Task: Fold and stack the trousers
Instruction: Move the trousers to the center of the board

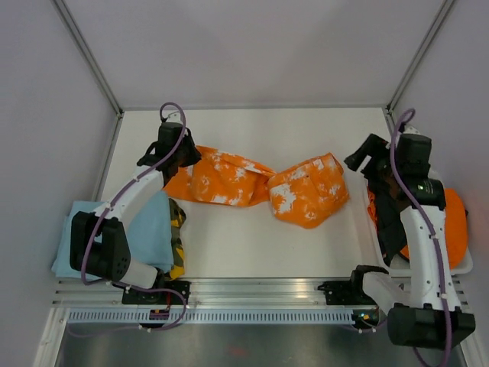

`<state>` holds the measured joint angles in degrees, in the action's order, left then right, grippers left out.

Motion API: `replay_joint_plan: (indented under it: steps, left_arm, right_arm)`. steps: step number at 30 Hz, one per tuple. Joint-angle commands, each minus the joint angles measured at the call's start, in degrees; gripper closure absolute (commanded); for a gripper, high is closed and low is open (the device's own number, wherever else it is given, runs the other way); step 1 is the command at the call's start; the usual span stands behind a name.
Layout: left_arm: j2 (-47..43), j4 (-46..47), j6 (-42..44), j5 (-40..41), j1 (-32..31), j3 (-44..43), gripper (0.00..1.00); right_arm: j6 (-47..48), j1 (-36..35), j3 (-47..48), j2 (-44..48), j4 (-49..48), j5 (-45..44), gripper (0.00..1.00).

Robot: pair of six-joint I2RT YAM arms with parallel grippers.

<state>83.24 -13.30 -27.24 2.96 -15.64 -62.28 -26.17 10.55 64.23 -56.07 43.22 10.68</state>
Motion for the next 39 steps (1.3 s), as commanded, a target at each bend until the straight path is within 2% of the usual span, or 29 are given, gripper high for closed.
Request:
replay_joint_plan:
  steps: [1, 3, 4, 7, 11, 15, 21, 28, 31, 36, 38, 39]
  left_arm:
    - [1.57, -2.52, 0.53, 1.09, 4.98, -0.03, 0.98]
    - [1.84, -2.43, 0.18, -0.49, 7.10, 0.23, 0.98]
    - [1.57, -2.26, 0.17, -0.76, 7.46, 0.58, 0.98]
    - [0.35, -1.30, 0.61, -1.11, 7.73, 1.28, 0.98]
    - [-0.27, -1.38, 1.14, -2.43, 7.73, 1.29, 0.98]
    - [-0.54, -2.61, 1.75, -2.44, 7.82, 1.29, 0.98]
    - [-1.68, -3.31, 2.81, -1.82, 7.82, 1.29, 0.98]
    - [-1.07, -2.70, 2.37, -2.08, 7.82, 1.11, 0.98]
    - [-1.33, -2.87, 2.90, -1.82, 7.82, 1.02, 0.98]
    - [-1.50, -2.96, 3.34, -0.85, 7.90, 0.93, 0.98]
    - [-1.24, -2.35, 3.25, -1.38, 7.99, 0.85, 0.98]
    - [-1.15, -2.17, 2.99, -1.90, 7.99, 0.76, 0.98]
  right_arm:
    - [-1.51, -13.48, 5.37, -4.64, -4.38, -3.01, 0.16]
    - [-2.56, -18.26, 6.78, -9.64, -4.55, -5.13, 0.16]
    - [-3.09, -22.80, 6.96, -11.06, -4.72, -8.62, 0.15]
    - [-6.60, -30.46, 6.97, -17.30, -6.30, -14.96, 0.12]
    - [-11.87, -35.06, 7.14, -25.03, -8.76, -23.66, 0.08]
    - [-12.06, -35.07, 7.74, -30.92, -13.16, -29.29, 0.03]
    - [-11.00, -30.24, 18.54, -38.22, -6.59, -32.64, 0.02]
    - [-12.85, -29.18, 24.36, -45.61, -5.43, -30.72, 0.02]
    - [-12.94, -29.09, 24.63, -47.37, -4.38, -30.71, 0.02]
    - [-12.32, -29.18, 20.25, -44.66, -2.00, -33.87, 0.02]
    - [-11.89, -29.18, 17.27, -43.69, -3.31, -35.19, 0.05]
    - [-11.53, -29.09, 16.81, -43.77, -3.49, -35.29, 0.11]
